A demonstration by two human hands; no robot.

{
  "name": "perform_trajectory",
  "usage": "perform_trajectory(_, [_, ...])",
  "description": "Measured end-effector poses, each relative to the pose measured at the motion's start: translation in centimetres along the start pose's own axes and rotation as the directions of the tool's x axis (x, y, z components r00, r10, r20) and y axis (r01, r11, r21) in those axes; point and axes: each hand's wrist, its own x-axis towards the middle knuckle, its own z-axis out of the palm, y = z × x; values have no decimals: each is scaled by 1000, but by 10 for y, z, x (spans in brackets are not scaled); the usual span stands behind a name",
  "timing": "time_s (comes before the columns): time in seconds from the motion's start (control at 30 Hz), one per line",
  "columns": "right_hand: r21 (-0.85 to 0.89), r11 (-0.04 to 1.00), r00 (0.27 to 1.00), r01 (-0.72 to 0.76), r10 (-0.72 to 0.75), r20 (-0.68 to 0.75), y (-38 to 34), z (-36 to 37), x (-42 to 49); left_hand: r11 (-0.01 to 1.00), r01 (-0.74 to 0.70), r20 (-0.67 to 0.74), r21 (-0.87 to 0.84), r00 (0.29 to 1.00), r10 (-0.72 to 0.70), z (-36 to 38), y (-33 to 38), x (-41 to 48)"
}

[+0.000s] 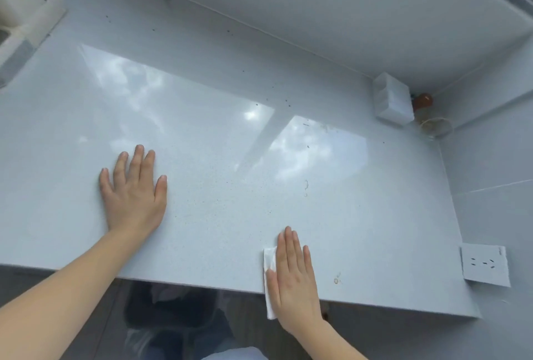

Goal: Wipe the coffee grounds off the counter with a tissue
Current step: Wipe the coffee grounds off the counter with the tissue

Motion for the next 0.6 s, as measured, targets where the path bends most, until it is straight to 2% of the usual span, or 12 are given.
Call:
perform_trajectory(0.07, [-9, 1000, 1000, -1, 1, 23, 1, 0, -12, 995, -93, -9, -27, 996, 93, -11, -19, 11])
perform_trajectory(0.1, [-20, 1000, 999, 15, -15, 34, 4, -2, -12, 995, -98, -22, -38, 995, 97, -16, -37, 20])
perform_trajectory(0.2, [-38, 997, 996, 74, -72, 58, 15, -11, 3, 987, 110, -88, -119, 989, -121, -29, -98, 41])
perform_trajectory(0.27, [-8, 1000, 999, 17, -17, 43, 24, -18, 25, 980, 188, -80, -66, 978, -193, -29, -115, 38])
perform_trajectory(0.33, [32, 994, 995, -104, 104, 9, 28, -26, 63, 981, 193, -63, 38, 980, -190, -26, -113, 35])
perform_trajectory(0.47, [80, 957, 956, -278, 283, -72, 12, -44, 167, 976, 208, -38, 61, 978, -206, -30, -112, 38])
perform_trajectory(0.53, [80, 955, 953, -286, 293, -79, -6, -52, 220, 975, 210, -29, 77, 978, -209, -30, -112, 35])
perform_trajectory(0.6, [63, 975, 973, -214, 219, -78, -32, -57, 264, 975, 213, -30, 68, 977, -212, -32, -111, 36])
